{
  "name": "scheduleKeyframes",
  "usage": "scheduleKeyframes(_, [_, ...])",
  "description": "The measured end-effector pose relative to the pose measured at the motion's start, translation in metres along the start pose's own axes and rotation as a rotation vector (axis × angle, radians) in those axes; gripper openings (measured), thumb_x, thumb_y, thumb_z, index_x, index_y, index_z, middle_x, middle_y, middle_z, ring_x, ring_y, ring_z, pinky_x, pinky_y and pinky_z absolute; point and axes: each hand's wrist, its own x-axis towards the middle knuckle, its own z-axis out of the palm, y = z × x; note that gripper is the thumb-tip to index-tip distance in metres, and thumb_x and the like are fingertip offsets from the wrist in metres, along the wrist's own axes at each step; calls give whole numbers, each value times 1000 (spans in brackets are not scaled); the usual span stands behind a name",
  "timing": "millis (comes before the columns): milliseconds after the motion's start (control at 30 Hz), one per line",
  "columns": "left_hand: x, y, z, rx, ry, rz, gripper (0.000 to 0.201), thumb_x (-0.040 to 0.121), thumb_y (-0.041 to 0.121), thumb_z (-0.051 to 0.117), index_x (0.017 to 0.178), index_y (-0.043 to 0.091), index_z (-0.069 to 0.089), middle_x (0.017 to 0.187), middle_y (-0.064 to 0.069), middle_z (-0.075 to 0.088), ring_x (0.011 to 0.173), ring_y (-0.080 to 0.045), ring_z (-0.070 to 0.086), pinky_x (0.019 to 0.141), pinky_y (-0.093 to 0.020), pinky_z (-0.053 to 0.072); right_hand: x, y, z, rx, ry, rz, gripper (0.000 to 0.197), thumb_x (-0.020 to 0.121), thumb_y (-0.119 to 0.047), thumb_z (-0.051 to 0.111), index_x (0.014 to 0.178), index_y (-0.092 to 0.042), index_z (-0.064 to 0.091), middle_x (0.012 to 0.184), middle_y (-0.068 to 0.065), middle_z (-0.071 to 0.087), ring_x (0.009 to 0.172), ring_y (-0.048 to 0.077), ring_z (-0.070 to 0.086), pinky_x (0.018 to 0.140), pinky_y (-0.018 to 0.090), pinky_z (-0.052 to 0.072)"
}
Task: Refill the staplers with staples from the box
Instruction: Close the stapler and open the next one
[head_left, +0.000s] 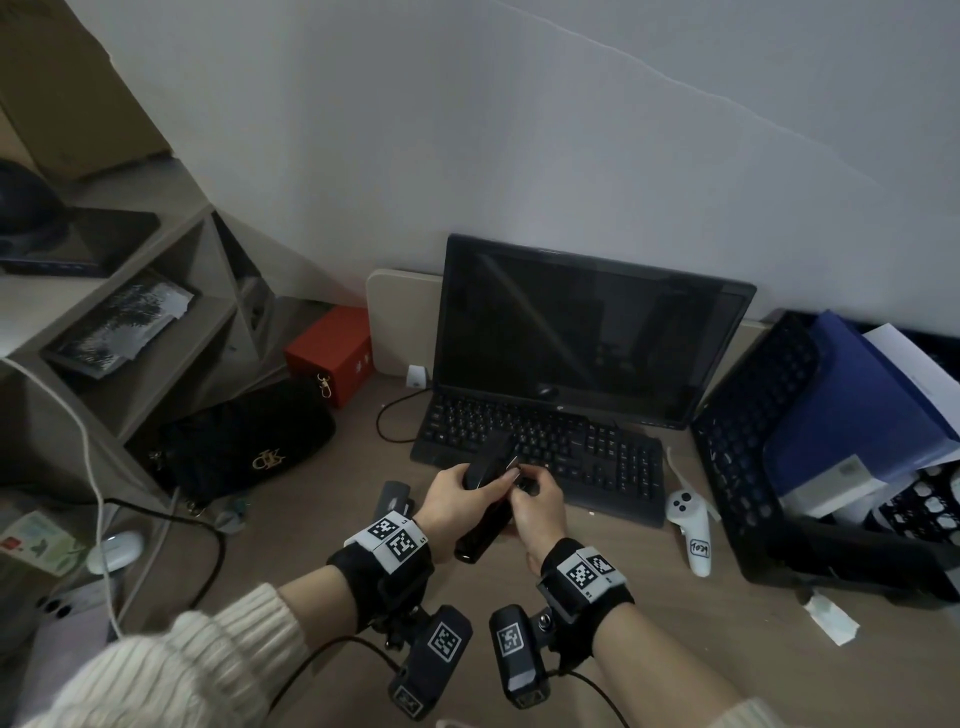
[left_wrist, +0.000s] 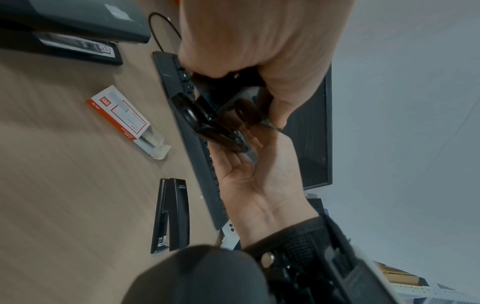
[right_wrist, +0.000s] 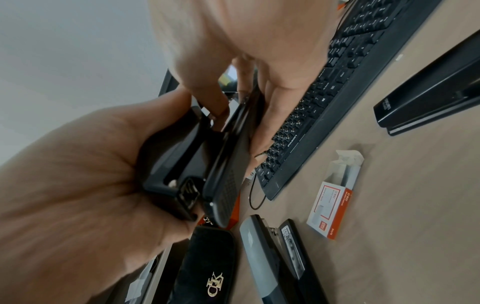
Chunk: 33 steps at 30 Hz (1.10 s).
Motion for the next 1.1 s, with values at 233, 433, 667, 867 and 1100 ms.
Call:
scheduleKeyframes(233, [-4, 1, 2, 2, 4, 30, 31, 84, 26, 79, 98, 1, 69, 90, -16, 74, 76, -26, 74, 63, -33, 60, 1, 0, -1, 9, 16, -19, 25, 90, -3, 49, 100, -23, 58, 104, 10, 65, 92, 27, 65, 64, 40, 59])
scheduleKeyframes(433, [-7, 3, 4, 14, 2, 59, 29, 86, 24, 77, 100, 1, 69, 87, -13, 74, 68, -17, 73, 55, -23, 55, -1, -2, -1, -4, 48, -37, 29, 88, -2, 48, 89, -29, 58, 101, 10, 66, 90, 27, 65, 74, 51, 59])
scheduleKeyframes(667, [-7, -2, 7, 0, 28, 55, 26, 85, 25, 77, 100, 5, 69, 94, -14, 75, 79, -22, 74, 62, -28, 59, -2, -1, -4, 1, 37, -30, 24, 90, -3, 50, 99, -22, 60, 101, 10, 66, 91, 27, 66, 73, 49, 59])
scheduleKeyframes(867, [-4, -14, 2, 15, 55, 45, 29, 82, 28, 79, 101, 8, 70, 95, -13, 75, 86, -25, 74, 78, -40, 62, -4, 5, 0, 12, 8, -8, 23, 91, 0, 48, 103, -17, 58, 101, 10, 66, 92, 25, 65, 78, 48, 58])
scheduleKeyframes(1100, [-2, -17, 0, 14, 47, 28, 32, 83, 28, 79, 105, 9, 70, 98, -13, 75, 89, -25, 74, 79, -40, 62, -4, 7, 0, 18, -10, 15, 23, 91, 0, 47, 106, -14, 58, 100, 9, 65, 93, 26, 64, 75, 46, 59])
